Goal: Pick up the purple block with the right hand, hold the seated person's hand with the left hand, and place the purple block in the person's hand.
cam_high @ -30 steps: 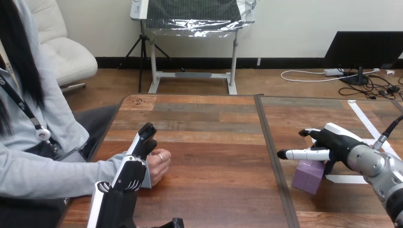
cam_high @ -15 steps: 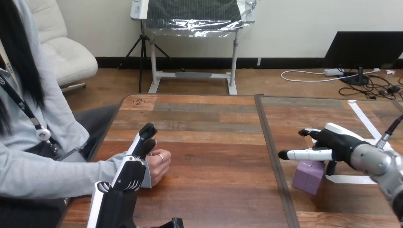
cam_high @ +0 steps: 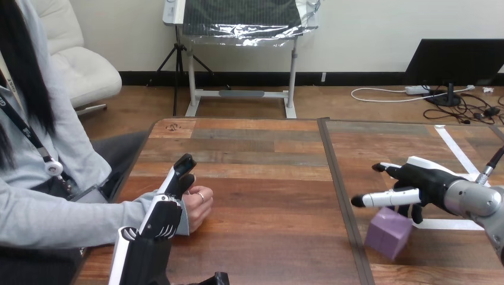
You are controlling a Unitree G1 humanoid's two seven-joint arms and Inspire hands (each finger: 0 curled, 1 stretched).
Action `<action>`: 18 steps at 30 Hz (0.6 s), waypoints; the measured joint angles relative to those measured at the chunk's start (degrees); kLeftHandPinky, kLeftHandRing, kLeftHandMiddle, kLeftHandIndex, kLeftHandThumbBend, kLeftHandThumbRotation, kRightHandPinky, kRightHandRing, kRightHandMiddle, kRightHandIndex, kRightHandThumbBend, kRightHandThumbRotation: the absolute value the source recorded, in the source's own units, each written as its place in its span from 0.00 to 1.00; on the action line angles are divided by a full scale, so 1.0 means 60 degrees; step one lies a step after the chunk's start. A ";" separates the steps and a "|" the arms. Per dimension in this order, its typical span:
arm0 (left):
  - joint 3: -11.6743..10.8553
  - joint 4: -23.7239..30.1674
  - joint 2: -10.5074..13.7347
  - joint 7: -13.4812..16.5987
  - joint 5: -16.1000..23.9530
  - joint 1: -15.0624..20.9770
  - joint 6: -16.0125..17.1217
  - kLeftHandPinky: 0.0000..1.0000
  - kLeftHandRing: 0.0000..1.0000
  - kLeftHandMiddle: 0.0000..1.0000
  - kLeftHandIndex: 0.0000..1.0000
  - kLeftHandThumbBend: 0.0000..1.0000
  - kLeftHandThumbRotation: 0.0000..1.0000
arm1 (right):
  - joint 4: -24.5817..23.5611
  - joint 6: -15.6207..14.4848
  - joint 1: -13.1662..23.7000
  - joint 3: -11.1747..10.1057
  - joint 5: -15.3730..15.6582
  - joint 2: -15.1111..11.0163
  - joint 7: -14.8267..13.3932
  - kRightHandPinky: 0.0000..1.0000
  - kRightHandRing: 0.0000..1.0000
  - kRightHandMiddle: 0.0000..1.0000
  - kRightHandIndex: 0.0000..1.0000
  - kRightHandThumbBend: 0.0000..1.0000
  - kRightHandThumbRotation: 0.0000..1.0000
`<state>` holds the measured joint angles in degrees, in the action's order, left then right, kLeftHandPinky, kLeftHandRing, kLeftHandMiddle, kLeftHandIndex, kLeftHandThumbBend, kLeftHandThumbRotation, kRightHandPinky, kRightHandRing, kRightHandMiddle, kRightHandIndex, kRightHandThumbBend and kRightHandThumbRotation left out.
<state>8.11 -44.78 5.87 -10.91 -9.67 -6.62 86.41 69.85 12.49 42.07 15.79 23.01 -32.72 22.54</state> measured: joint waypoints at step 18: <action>-0.0018 -0.0001 0.0006 -0.0013 -0.0149 0.0000 0.0003 0.93 0.96 0.95 0.91 1.00 0.56 | 0.0000 0.0128 0.0000 0.0009 0.0057 -0.0120 0.0343 0.26 0.47 0.57 1.00 1.00 0.37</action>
<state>8.00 -44.79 5.91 -10.98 -10.56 -6.62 86.43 69.85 13.26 42.07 15.85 23.35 -33.45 24.60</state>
